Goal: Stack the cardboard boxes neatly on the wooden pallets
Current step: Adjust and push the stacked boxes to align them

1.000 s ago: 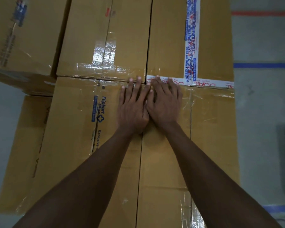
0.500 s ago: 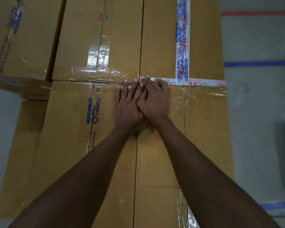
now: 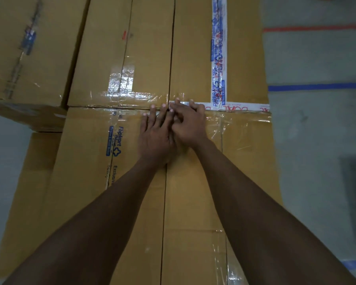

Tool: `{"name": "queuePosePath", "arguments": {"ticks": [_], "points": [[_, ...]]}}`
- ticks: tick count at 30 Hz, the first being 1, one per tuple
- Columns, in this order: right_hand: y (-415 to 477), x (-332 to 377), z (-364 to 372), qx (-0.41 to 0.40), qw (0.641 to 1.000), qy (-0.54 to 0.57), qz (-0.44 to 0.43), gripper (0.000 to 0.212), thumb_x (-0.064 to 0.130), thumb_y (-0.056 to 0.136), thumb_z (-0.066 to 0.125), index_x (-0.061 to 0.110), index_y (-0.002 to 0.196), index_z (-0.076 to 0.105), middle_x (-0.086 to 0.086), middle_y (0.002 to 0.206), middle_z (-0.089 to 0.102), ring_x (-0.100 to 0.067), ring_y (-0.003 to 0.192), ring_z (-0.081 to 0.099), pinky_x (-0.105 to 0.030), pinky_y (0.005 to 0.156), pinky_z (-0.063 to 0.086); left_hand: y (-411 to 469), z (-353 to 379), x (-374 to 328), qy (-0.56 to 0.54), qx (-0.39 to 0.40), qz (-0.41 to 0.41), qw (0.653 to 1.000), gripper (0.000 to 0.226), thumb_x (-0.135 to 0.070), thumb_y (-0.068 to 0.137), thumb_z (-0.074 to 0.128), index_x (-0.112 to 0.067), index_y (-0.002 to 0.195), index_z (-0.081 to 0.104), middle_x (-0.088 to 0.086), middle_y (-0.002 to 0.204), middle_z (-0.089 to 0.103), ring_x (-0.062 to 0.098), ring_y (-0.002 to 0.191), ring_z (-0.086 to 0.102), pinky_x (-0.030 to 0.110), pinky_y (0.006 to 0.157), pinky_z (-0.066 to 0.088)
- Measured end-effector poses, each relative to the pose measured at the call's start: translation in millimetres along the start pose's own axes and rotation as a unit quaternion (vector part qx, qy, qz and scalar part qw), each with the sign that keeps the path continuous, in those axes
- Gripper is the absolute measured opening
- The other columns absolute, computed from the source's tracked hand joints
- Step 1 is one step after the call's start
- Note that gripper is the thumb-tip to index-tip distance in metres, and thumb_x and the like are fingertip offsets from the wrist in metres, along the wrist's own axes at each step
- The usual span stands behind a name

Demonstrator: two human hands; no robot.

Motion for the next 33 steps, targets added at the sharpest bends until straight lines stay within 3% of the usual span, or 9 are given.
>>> {"name": "queuePosePath", "arguments": {"ticks": [2,3,6,12,18,22,26,30,33], "points": [[2.6,1.0,-4.0,0.082,0.991,0.103,0.028,0.055,0.005,0.084,0.059,0.020,0.137,0.064,-0.001,0.145,0.059,-0.028,0.146,0.032,-0.030,0.120,0.021,0.7,-5.8,-1.8,0.011,0.010,-0.002,1.000,0.068,-0.038,0.095,0.016,-0.020,0.160,0.026,0.002,0.168,0.019,0.030,0.156,0.009,0.049,0.126,0.007],[0.7,2.9,-14.2,0.084,0.978,0.181,0.054,0.060,-0.001,0.081,0.057,0.016,0.139,0.062,-0.004,0.150,0.053,-0.025,0.147,0.033,-0.037,0.122,0.027,1.3,-9.8,-2.7,0.018,0.020,-0.002,1.000,0.067,-0.037,0.096,0.014,-0.022,0.160,0.025,0.002,0.168,0.019,0.030,0.156,0.010,0.049,0.125,0.008],[-30.6,1.5,-51.7,-0.002,0.919,0.366,0.146,0.068,-0.018,0.083,0.052,0.010,0.145,0.055,-0.004,0.161,0.038,-0.016,0.148,0.034,-0.039,0.116,0.042,-0.3,-14.2,-3.0,0.046,0.074,-0.004,0.996,0.058,-0.036,0.104,0.017,-0.029,0.162,0.015,0.005,0.169,0.015,0.032,0.156,0.008,0.052,0.124,0.007],[-176.0,-5.6,-48.6,-0.018,0.874,0.434,0.219,0.056,-0.005,0.091,0.060,0.017,0.143,0.057,0.002,0.160,0.040,-0.013,0.143,0.040,-0.016,0.099,0.043,-102.8,-18.7,-35.5,0.036,0.162,-0.014,0.986,0.062,-0.047,0.102,0.017,-0.034,0.161,0.005,0.009,0.170,-0.002,0.035,0.156,-0.003,0.059,0.122,0.006],[-316.9,-7.7,-40.7,0.043,0.861,0.404,0.307,0.048,0.013,0.094,0.068,0.022,0.140,0.059,0.006,0.154,0.047,-0.013,0.139,0.043,-0.029,0.103,0.037,-272.0,-23.4,-65.5,-0.014,0.214,-0.107,0.971,0.062,-0.054,0.101,0.005,-0.037,0.159,-0.006,0.004,0.168,-0.012,0.030,0.155,-0.009,0.058,0.123,0.007],[-375.8,1.1,-53.8,0.089,0.910,0.291,0.281,0.039,0.021,0.094,0.071,0.024,0.132,0.065,0.007,0.150,0.051,-0.011,0.139,0.045,-0.028,0.109,0.038,-357.6,-42.1,-86.8,-0.050,0.215,-0.164,0.961,0.057,-0.052,0.106,0.015,-0.041,0.160,-0.001,0.002,0.168,-0.013,0.027,0.156,-0.009,0.057,0.123,0.006],[-432.9,2.2,-77.6,0.135,0.961,0.104,0.217,0.040,0.021,0.093,0.070,0.016,0.133,0.064,-0.003,0.149,0.053,-0.020,0.139,0.045,-0.030,0.113,0.032,-416.0,-80.9,-106.9,-0.062,0.216,-0.165,0.960,0.061,-0.056,0.106,0.020,-0.041,0.160,-0.004,0.002,0.168,-0.017,0.024,0.154,-0.017,0.052,0.125,-0.005],[-479.0,0.0,-105.0,0.114,0.969,0.056,0.210,0.039,0.013,0.090,0.072,0.004,0.127,0.067,-0.012,0.141,0.060,-0.027,0.134,0.051,-0.020,0.100,0.032,-441.6,-117.5,-116.2,-0.085,0.185,-0.161,0.966,0.060,-0.056,0.106,0.024,-0.039,0.161,0.004,0.004,0.169,-0.008,0.025,0.156,-0.012,0.052,0.124,-0.007],[-503.4,0.2,-122.2,0.119,0.970,0.034,0.207,0.039,0.010,0.087,0.074,0.000,0.124,0.069,-0.017,0.137,0.062,-0.029,0.132,0.053,-0.023,0.103,0.034,-448.4,-139.4,-120.9,-0.080,0.147,-0.130,0.977,0.060,-0.054,0.105,0.029,-0.038,0.161,0.011,0.006,0.170,0.000,0.027,0.156,-0.005,0.053,0.124,-0.004]]}}
Point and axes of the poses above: each hand's wrist, its own y-axis towards the middle knuckle, its own z-axis out of the palm, x = y × z, the point moved 9 cm from there along y, towards the middle knuckle
